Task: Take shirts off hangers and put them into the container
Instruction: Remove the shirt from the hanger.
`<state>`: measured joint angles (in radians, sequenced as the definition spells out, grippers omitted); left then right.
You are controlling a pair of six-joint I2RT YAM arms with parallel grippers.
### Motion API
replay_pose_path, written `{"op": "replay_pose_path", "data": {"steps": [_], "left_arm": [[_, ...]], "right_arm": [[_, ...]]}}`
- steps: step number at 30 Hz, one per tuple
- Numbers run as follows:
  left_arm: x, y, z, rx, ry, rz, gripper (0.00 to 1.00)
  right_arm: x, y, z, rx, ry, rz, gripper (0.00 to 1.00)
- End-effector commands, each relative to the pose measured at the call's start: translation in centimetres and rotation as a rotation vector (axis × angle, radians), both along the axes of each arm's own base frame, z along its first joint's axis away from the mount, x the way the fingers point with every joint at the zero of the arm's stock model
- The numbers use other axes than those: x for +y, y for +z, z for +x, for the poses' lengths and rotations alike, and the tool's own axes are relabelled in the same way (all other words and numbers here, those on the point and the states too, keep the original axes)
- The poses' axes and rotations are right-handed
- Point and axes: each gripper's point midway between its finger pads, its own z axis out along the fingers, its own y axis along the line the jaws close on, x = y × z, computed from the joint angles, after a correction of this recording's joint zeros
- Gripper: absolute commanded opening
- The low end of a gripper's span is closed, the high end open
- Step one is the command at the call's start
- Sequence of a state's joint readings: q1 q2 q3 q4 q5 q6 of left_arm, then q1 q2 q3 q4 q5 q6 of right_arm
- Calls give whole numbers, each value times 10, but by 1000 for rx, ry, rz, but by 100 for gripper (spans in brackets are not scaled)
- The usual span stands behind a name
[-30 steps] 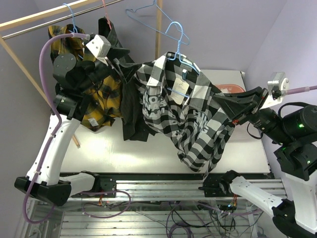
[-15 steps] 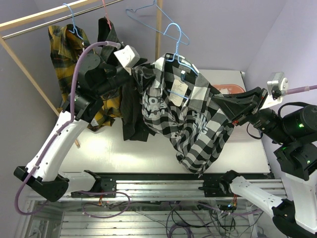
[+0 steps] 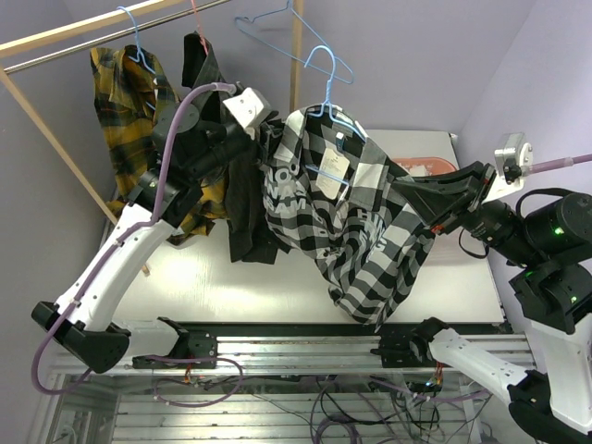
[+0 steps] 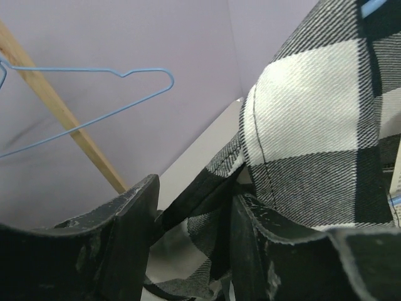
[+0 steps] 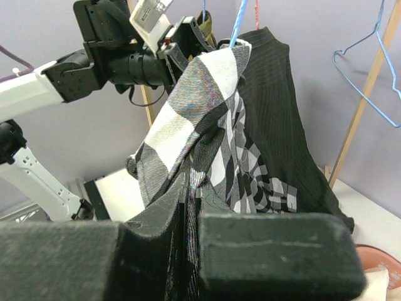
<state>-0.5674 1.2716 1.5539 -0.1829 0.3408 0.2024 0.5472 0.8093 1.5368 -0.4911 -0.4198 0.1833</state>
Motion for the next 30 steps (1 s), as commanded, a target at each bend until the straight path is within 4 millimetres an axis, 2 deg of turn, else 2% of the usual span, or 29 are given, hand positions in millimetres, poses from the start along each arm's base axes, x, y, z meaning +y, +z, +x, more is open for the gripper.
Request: {"op": "replay_pose_path", "data": {"steps": [1,3,6,7,9,12,16,21,22,26,28,30], "left_arm": [[-9,5,6,-48,-2,-23,52],[-10,4,8,-48,6,-29,42],[-8,0,11,-42,22,-25,9],[-6,-1,12,-40,34,-21,7],[0,-2,15,-29,72,-8,7],[14,-7,23,12,159,41,7],[31,1,22,-2,238,47,7],[48,8,23,-2,324,75,7],[49,9,22,-1,335,83,7],[52,15,24,12,380,106,7],[46,16,25,29,398,136,7],[38,22,24,28,420,157,7]], "right_arm": [[1,24,-18,-74,60,60,0],[2,22,-16,-67,60,55,0],[1,17,-11,-46,42,34,0],[0,14,-6,-29,20,18,0],[-3,3,8,14,-43,-36,0],[-18,-15,37,97,-201,-98,14],[-28,-25,51,133,-289,-150,18],[-45,-13,58,117,-395,-115,58],[-50,-8,57,106,-418,-106,62],[-68,18,54,71,-494,-60,63],[-64,20,55,76,-479,-63,61],[-55,11,61,95,-453,-90,59]]}}
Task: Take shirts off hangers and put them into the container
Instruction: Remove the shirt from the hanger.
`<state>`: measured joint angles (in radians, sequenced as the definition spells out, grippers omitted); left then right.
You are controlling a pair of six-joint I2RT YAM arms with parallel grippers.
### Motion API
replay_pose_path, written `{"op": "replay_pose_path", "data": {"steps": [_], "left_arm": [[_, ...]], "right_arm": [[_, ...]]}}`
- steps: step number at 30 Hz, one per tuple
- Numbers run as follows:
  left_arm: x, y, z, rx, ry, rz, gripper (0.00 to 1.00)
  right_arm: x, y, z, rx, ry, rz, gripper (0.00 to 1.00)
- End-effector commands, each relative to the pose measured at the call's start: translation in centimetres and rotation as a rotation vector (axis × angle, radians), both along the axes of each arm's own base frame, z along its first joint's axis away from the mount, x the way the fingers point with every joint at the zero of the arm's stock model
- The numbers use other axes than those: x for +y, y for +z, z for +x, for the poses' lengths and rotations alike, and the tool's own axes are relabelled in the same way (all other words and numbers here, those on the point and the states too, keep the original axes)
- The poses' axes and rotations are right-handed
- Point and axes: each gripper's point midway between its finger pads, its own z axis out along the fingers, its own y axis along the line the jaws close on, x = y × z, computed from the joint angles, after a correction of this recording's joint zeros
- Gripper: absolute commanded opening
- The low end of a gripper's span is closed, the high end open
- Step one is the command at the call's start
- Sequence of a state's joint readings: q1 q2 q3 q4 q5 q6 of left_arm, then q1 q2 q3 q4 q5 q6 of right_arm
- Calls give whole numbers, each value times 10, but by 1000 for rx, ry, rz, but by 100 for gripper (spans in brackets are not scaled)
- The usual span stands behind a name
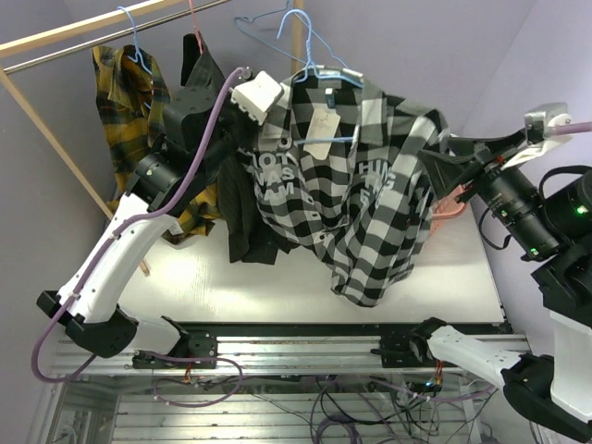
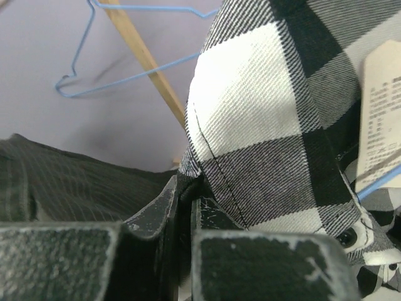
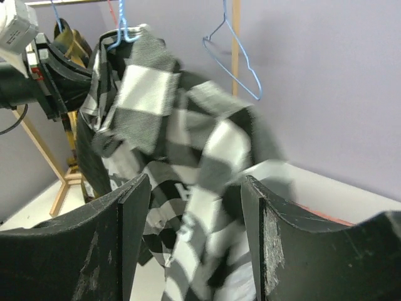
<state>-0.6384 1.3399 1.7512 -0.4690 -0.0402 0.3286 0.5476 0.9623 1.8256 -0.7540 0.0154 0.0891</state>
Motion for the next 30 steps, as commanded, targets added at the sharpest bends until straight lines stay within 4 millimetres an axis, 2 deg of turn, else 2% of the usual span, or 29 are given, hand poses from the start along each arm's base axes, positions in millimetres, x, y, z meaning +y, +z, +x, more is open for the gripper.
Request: {"op": "replay_pose_path", "data": {"steps": [1,6,9,13,18,24,30], "left_arm": [[-2,26,1,-22,113,4,7],[-18,28,-4,-13,153,33,7],[-23,30,-10,-10,162,49,7],[-24,37,-18,-20,156,43,7],[-19,43,-30,-30,141,33,7],[-4,46,-48,-31,116,19,7],[24,56,-74,-46,101,-20,7]], "right_arm": [[6,-12,9,39,2,-33,58],[38,-50,25,108,111,-68,55],[48,-68,34,135,126,-76,55],[48,-88,49,159,84,-87,55],[36,-111,62,189,-11,-115,55],[34,-123,68,185,-37,-128,55],[52,-114,59,143,74,-97,56]]}}
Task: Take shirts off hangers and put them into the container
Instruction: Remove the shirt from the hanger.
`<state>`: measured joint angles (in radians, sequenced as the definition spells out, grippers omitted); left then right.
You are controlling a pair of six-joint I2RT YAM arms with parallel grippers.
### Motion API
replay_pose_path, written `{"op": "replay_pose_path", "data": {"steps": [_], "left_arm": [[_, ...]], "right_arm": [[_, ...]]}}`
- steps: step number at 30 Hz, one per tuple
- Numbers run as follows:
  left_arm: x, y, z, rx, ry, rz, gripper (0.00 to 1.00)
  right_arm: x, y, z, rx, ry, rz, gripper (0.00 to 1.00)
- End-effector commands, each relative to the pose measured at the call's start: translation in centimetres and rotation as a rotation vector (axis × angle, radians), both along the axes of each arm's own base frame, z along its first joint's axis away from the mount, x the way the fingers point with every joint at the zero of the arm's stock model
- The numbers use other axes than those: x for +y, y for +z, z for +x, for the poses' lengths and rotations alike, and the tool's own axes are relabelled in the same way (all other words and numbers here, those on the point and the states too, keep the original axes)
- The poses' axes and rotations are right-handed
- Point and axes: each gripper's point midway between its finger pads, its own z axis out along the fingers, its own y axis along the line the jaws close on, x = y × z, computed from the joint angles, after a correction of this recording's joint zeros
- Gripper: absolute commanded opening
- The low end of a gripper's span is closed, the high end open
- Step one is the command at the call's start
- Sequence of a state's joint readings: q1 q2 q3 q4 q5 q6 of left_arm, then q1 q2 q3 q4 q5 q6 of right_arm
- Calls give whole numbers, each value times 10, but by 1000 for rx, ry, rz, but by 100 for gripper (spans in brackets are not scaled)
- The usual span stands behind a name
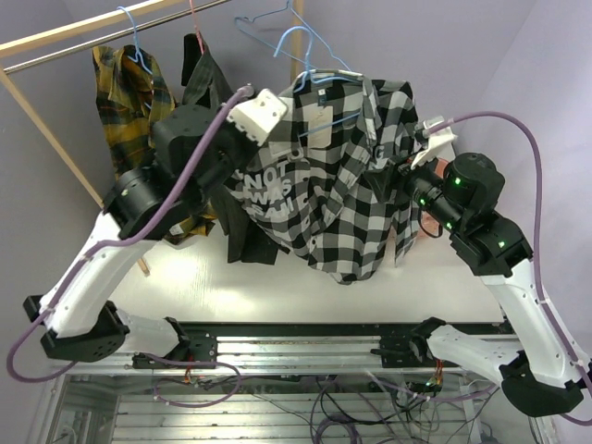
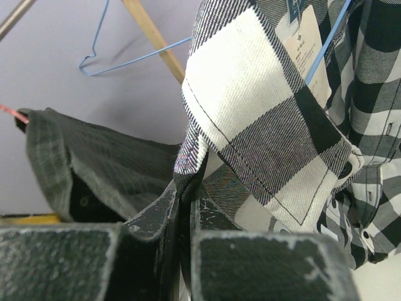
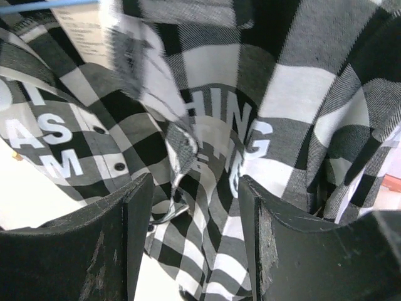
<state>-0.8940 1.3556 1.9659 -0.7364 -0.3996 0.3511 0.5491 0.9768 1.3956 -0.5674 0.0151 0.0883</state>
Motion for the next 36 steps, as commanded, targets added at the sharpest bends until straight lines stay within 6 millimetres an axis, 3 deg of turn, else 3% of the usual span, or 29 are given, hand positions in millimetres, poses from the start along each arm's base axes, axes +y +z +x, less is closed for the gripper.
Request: {"op": "replay_pose_path", "data": {"steps": [1,8,12,30,36], "left_arm": [[27,35,-24,-68,-1,-115,7],[41,47,-40,-81,-22,-167,7],[42,43,-42,-69,-21,-165,7],[55,36,-54,-53,-25,-180,7],[53,29,-54,-41,-33,-169,7]], "right_arm": [[16,22,-10,-85,103,60,56],[62,31,-31,-104,391,127,56],[74,34,-36,-109,459,172,55],[82,11,25,-146,308,182,55],[100,19,26,-187,394,230,52]]}}
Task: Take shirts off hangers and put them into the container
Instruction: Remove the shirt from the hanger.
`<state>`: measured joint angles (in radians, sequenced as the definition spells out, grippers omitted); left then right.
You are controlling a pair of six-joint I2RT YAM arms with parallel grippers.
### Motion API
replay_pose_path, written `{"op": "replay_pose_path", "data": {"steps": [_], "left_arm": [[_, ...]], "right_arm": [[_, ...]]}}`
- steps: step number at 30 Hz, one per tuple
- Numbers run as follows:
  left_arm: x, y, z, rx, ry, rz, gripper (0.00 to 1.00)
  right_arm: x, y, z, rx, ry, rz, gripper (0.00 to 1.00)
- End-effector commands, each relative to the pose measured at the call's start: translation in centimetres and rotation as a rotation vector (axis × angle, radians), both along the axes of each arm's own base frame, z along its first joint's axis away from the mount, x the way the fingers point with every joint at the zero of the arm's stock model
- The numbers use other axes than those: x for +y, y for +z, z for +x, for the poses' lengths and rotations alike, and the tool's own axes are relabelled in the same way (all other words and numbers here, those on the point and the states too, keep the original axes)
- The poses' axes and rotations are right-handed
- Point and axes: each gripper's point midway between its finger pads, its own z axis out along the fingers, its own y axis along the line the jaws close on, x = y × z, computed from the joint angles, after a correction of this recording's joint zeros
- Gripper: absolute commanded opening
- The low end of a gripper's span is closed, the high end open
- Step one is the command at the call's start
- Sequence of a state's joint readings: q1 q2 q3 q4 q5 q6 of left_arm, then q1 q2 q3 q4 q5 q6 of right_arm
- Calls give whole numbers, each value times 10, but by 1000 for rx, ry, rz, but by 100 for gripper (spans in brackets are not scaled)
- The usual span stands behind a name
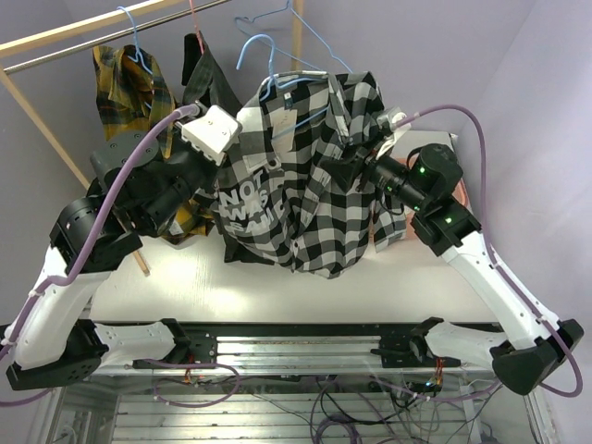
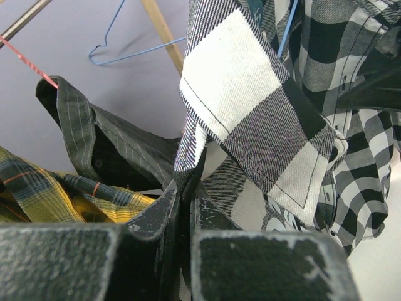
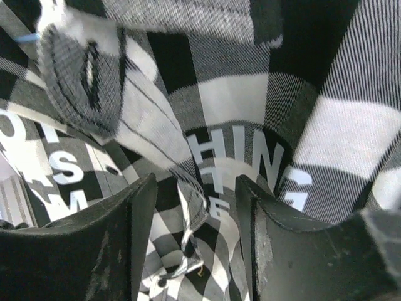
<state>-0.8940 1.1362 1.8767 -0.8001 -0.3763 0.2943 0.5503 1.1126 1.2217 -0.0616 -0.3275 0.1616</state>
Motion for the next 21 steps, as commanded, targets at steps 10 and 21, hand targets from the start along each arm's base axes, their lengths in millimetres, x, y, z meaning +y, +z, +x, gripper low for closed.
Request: {"op": "replay_pose_path", "data": {"steps": [10,21], "left_arm": [[19,-14,-7,11,47,-2,7],[50,-82,-39,112,41,14,7]], "right_arm": [[-12,23,22,17,-132,4,0],[-111,59,0,47,-541,-69,0]]}}
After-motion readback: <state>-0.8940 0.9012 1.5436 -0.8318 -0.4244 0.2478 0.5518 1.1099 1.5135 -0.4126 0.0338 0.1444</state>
